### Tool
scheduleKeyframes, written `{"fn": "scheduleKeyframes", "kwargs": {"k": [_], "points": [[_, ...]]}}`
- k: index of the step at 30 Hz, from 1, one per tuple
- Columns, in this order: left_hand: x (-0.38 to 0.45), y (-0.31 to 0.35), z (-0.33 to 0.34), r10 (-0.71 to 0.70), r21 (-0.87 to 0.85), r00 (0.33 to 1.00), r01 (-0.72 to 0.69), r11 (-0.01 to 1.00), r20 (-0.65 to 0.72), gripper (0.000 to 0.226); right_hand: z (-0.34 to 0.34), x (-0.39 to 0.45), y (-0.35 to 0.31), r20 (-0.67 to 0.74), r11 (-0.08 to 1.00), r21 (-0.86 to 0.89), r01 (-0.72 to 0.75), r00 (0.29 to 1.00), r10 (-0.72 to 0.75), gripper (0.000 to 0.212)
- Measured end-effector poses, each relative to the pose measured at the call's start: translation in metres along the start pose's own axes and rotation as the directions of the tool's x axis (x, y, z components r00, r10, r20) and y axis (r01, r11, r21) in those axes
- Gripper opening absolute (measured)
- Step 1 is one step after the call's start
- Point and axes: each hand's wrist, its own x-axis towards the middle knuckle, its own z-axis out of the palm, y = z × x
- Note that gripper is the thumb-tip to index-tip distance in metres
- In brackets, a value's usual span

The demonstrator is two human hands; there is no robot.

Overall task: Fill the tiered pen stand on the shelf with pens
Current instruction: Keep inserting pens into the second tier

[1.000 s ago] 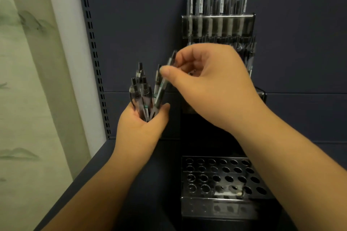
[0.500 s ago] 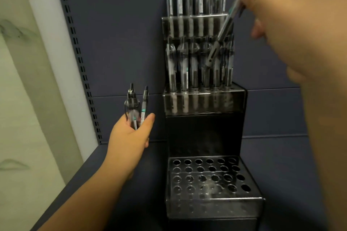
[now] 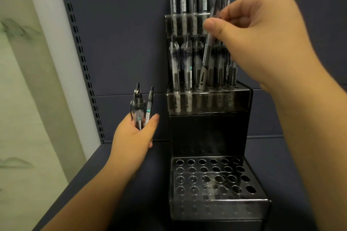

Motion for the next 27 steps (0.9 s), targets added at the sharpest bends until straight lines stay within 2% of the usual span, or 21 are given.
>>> {"fn": "scheduleKeyframes", "kwargs": {"k": [13, 16, 21, 27], "points": [[-0.001, 0.001, 0.001, -0.001, 0.027, 1.000, 0.000, 1.000, 0.026, 0.023, 0.006, -0.001, 0.000, -0.059, 0.996, -0.087, 0.009, 0.998, -0.014, 0.026], [-0.002, 0.002, 0.002, 0.013, 0.030, 1.000, -0.014, 0.999, 0.026, 0.024, 0.008, -0.003, -0.001, 0.007, 0.996, -0.083, 0.010, 1.000, -0.009, 0.026], [-0.001, 0.002, 0.002, 0.023, 0.023, 1.000, -0.023, 0.999, 0.022, 0.027, 0.017, -0.005, -0.001, 0.132, 0.976, -0.215, 0.023, 0.991, 0.006, 0.034], [0.000, 0.002, 0.000, 0.015, 0.000, 1.000, -0.015, 1.000, 0.011, 0.023, 0.009, -0.002, -0.002, 0.258, 0.975, -0.224, -0.014, 0.963, 0.073, 0.032]]}}
